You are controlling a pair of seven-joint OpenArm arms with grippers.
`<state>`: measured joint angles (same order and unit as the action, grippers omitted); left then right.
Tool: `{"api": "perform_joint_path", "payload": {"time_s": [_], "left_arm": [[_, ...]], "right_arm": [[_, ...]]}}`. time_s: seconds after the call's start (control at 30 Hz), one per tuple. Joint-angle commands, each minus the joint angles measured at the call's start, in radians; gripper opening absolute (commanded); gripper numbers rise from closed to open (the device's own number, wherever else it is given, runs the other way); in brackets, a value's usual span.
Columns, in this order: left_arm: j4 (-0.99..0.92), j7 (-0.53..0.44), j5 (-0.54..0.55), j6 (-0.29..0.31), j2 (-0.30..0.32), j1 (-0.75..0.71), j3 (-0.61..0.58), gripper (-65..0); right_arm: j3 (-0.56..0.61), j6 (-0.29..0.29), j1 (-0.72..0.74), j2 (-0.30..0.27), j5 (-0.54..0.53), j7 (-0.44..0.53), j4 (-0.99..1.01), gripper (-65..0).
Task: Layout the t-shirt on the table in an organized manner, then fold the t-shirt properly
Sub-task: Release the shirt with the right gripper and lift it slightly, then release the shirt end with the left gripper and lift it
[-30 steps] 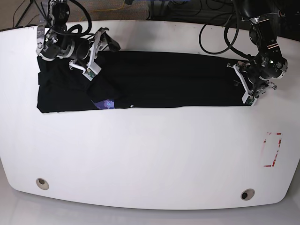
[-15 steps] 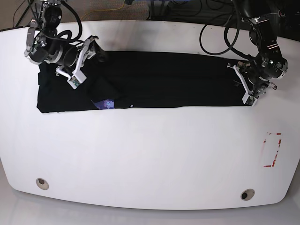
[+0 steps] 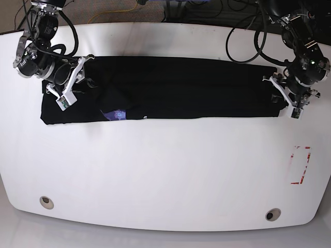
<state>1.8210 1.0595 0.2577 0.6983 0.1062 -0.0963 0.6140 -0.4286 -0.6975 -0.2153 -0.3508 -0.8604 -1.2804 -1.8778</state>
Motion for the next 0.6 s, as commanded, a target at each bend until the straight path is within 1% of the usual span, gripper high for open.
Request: {"api": "perform_joint_path", "payload": {"time_s": [0.0,0.1,0.27,0.33,0.43,0.47,0.5,0.57], "left_arm": [[0.016,-0.011,0.064,0.000,0.008,0.013,0.054,-37.2],[0.016,0.000,0.133,0.000,0.008,0.013,0.116,-37.1],[-0.031,0.100,0.249,0.000,0.017,0.017,0.218,-36.9],[-0.057,0.132,0.286,0.000,0.034,0.036,0.261,-36.9],[-0.106,0.156,0.332,0.000,0.051,0.051,0.300,-36.8],[-0.146,0.167,0.360,0.000,0.060,0.054,0.310,-35.0],[-0.163,0.170,0.374,0.000,0.066,0.054,0.315,-33.6],[-0.211,0.181,0.412,0.000,0.088,0.054,0.323,-27.2]], "right_arm": [[-0.006,-0.001,0.026,0.005,0.017,0.015,0.030,-49.3],[-0.006,-0.001,0.038,0.020,0.080,0.035,0.065,-47.7],[0.027,-0.001,0.044,0.052,0.221,0.115,0.139,-47.4],[0.053,-0.001,0.046,0.058,0.275,0.155,0.169,-47.6],[0.084,-0.001,0.058,0.063,0.340,0.213,0.206,-47.7],[0.104,-0.001,0.061,0.072,0.381,0.245,0.234,-47.7],[0.110,-0.001,0.063,0.077,0.399,0.258,0.249,-47.9],[0.118,-0.001,0.066,0.089,0.453,0.295,0.291,-49.9]]}}
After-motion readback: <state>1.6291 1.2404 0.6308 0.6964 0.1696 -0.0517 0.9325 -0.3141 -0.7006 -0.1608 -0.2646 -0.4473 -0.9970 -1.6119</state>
